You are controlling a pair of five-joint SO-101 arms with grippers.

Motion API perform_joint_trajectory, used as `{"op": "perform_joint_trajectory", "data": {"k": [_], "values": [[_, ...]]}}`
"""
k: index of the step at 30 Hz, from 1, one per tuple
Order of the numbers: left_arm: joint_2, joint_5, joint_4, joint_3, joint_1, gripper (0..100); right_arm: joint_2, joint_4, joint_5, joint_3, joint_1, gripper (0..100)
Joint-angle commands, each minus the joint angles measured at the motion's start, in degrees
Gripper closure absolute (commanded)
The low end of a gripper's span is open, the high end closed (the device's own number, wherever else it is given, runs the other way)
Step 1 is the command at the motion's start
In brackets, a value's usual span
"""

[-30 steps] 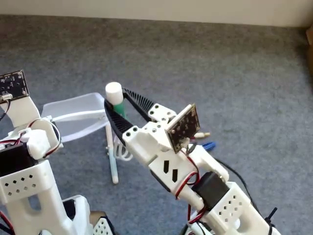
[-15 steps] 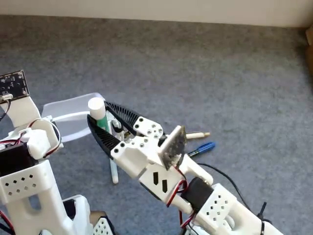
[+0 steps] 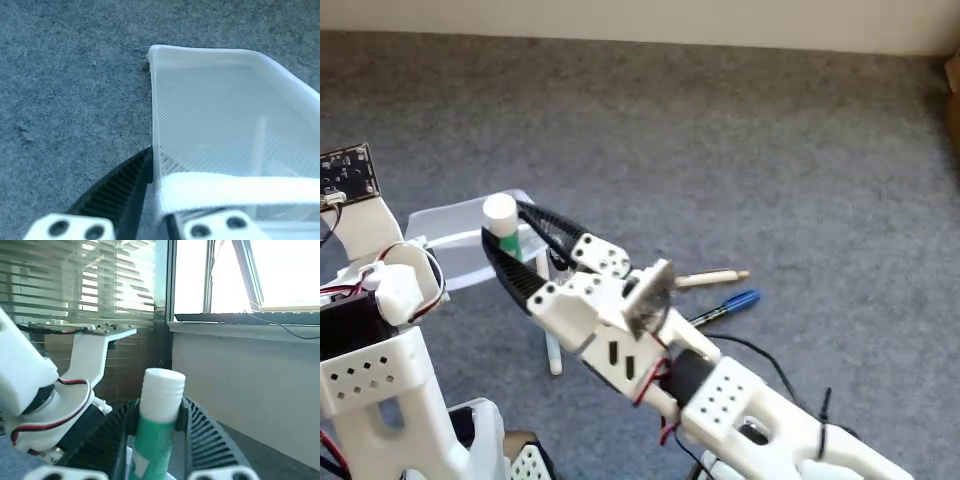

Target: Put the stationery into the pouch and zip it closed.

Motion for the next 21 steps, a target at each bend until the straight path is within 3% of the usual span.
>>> {"op": "perform_joint_trajectory", "data": {"k": [1,21], "values": [[0.0,0.5,-1.0,0.1,1.1,99,3.9,-7.3,-0.5,-1.5,-1.8,97.2],[0.0,0.5,-0.9,0.1,1.1,99,24.8,-34.0,-0.2,-1.6,-1.7,97.3]]}}
